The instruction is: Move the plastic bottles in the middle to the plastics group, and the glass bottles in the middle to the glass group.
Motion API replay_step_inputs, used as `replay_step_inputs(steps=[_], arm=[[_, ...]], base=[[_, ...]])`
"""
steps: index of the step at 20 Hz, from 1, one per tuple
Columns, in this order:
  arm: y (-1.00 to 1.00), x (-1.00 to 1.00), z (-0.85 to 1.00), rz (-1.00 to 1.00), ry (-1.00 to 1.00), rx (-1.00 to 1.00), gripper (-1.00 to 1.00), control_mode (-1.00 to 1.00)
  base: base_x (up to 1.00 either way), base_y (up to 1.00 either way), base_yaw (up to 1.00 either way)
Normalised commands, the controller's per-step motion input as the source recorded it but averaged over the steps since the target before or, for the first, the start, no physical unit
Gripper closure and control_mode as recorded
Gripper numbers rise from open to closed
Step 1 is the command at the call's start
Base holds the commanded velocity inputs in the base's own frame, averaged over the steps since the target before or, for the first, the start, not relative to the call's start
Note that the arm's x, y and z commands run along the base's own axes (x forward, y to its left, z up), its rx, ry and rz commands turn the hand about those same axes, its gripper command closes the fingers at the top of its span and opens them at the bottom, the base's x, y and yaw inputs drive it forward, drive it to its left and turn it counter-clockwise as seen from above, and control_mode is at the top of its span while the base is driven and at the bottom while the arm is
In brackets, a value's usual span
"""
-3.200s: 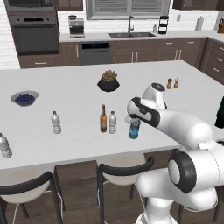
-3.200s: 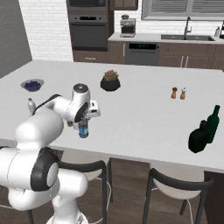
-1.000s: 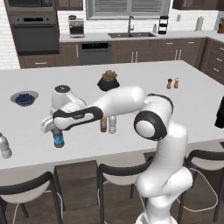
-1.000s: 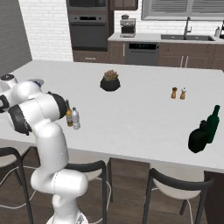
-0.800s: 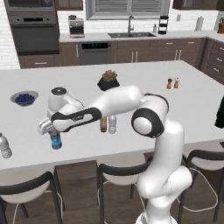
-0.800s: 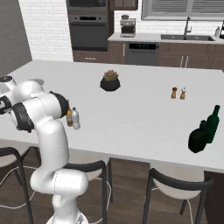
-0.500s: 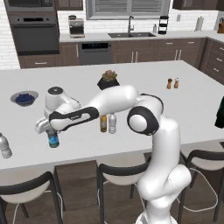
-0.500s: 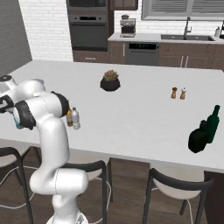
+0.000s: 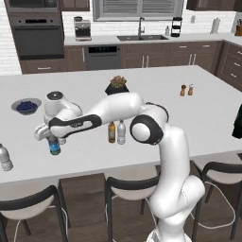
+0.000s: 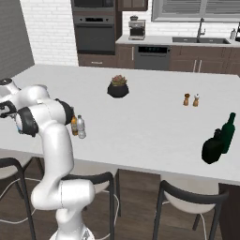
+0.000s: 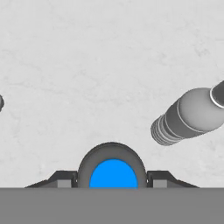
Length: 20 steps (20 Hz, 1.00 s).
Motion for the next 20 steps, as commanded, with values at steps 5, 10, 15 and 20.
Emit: replay_step_inputs(steps=[5,10,15,20], arm=[[0.0,0.07,0.0,0.0,-0.09,0.07,1.0,-1.0],[0.0,0.02,-0.22,0.0,0.0,0.05,1.0,-1.0],[0.0,0.0,-0.54,0.0,0.0,0.02,1.0,-1.0],[0.0,0.0,-0.12,0.0,-0.03,0.0,1.0,-1.0]], base=[[0.0,0.0,0.0],[0.0,0.0,0.0],[0.0,0.0,0.0],[0.0,0.0,0.0]])
